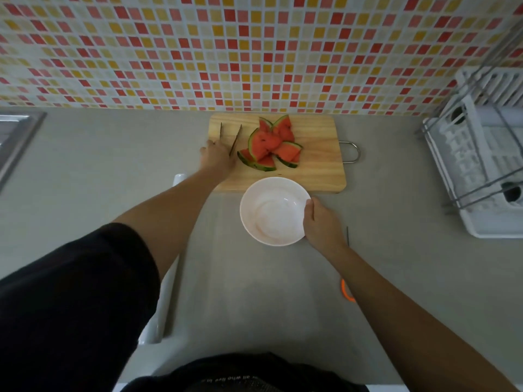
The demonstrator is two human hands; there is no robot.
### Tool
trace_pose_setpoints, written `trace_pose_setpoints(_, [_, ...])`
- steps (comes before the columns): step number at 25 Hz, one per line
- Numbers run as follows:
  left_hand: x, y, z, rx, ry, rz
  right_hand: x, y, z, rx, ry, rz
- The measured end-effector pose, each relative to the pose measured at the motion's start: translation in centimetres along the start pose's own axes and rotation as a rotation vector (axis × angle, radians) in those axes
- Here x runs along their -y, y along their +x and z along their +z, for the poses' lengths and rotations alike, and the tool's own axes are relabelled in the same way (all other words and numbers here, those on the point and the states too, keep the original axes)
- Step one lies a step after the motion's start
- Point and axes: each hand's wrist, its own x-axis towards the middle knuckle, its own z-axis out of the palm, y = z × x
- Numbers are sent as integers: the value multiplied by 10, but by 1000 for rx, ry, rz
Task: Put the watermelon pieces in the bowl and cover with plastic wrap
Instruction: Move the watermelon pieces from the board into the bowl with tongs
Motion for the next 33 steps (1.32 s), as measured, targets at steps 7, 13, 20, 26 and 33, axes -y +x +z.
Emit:
trace_pose_setpoints(7, [22, 1, -31, 138, -811, -215, -2, 1, -1, 1, 16, 0])
trace_pose_setpoints(13, [60, -25, -54, 346, -805, -53, 0, -1, -3, -4, 14, -20])
trace_pose_setpoints(20, [42, -23, -26, 358, -882, -136, -2, -1, -2, 3, 28, 7])
trace_pose_setpoints(26, [29, -14, -10, 438, -1140, -324, -4, 0, -1, 9, 61, 21])
trace_pose_setpoints(33, [40, -23, -21, 361, -1163, -238, -7, -2, 0, 0, 115, 51])
